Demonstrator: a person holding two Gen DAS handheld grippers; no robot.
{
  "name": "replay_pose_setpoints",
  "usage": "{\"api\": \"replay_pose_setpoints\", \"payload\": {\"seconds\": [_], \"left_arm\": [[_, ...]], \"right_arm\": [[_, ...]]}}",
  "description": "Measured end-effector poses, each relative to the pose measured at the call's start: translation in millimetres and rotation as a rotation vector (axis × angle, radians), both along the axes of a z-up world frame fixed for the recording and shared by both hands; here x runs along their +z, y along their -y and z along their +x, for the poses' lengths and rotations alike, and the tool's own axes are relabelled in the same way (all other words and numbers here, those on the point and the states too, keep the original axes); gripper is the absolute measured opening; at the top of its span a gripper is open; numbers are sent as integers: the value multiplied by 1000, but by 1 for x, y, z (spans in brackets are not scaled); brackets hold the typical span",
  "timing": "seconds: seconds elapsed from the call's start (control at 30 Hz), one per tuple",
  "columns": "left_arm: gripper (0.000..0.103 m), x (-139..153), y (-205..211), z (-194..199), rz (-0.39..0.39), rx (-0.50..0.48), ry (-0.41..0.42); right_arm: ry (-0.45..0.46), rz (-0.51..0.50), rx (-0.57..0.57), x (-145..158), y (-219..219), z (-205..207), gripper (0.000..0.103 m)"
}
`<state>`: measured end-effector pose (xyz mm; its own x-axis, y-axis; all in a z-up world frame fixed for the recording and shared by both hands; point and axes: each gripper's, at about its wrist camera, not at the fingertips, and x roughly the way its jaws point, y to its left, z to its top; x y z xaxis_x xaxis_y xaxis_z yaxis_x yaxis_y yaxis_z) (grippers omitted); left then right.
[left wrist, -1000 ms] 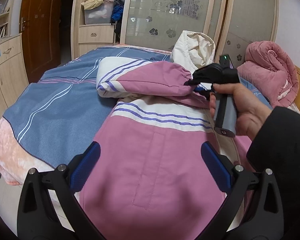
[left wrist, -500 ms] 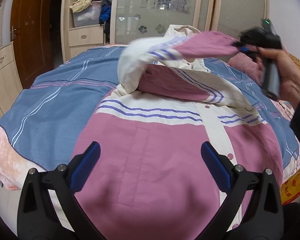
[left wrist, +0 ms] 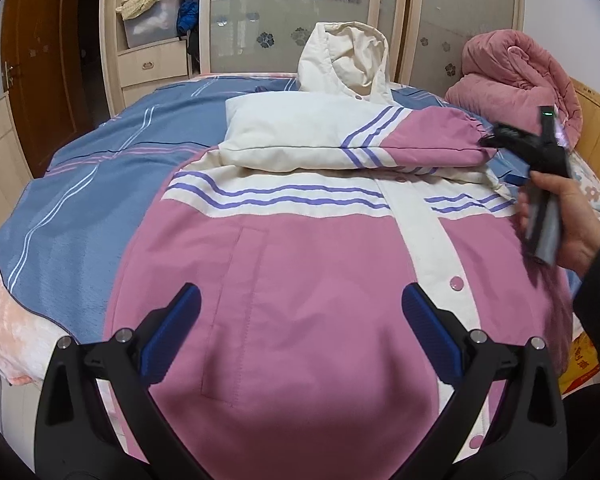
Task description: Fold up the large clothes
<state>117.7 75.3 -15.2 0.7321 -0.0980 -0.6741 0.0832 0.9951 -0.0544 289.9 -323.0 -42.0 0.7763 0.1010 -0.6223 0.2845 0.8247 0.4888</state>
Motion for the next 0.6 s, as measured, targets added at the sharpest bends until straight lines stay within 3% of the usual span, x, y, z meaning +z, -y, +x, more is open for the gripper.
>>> {"api": "replay_pose_setpoints", "payload": {"seconds": [0.17,0.4,0.6], "left_arm": [[101,4,-4,-8,16,1,18],[101,17,-13,-36,10,2,70],[101,17,-10,-49,23,8,78]], "right_arm": [[121,-11,148,36,-8,-83,91],[277,-237,257,59,-52,-234,101],[281,-302,263,40,-66,-268,102]]}}
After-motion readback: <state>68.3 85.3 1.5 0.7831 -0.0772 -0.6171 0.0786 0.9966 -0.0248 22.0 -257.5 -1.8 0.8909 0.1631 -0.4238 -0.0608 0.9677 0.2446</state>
